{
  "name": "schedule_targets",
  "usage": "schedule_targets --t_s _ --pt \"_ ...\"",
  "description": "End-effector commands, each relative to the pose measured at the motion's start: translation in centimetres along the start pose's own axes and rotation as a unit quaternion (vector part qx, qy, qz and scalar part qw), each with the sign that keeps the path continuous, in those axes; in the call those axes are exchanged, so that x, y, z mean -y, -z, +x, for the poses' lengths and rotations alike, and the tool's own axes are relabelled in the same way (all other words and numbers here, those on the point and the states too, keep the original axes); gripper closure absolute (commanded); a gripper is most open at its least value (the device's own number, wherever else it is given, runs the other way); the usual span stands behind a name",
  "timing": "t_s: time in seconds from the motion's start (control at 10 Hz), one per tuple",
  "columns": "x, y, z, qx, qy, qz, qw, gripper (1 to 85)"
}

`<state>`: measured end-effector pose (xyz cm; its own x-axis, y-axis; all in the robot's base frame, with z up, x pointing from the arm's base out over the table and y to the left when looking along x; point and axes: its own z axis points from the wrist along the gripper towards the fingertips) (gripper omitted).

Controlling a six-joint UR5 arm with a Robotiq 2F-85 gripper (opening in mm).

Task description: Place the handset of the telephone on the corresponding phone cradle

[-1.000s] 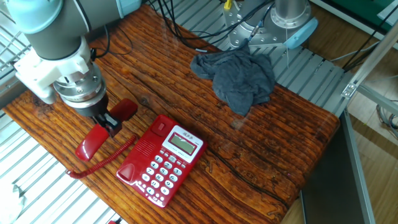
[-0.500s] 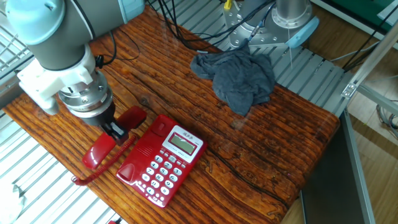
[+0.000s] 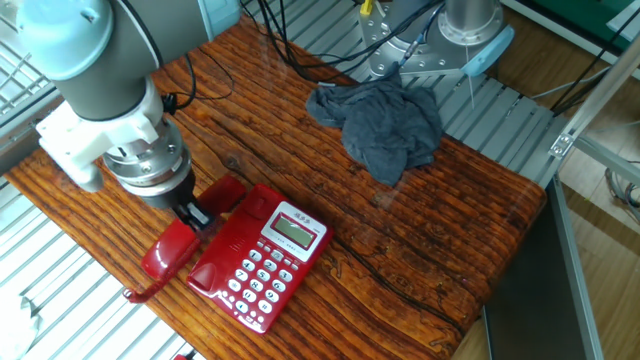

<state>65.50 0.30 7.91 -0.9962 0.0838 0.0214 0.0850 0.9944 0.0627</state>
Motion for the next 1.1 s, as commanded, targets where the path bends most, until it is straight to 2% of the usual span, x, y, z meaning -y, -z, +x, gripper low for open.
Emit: schedule_targets --t_s 0.0,0.4,1.0 --pt "-1.4 -0.1 0.0 0.0 -0.005 -0.009 0.9999 63.0" --pt "-2.2 -1.2 -0.1 0.009 -0.007 -0.012 0.9999 64.0" --pt "-3.1 -1.1 0.5 0.01 -0.004 -0.018 0.9998 66.0"
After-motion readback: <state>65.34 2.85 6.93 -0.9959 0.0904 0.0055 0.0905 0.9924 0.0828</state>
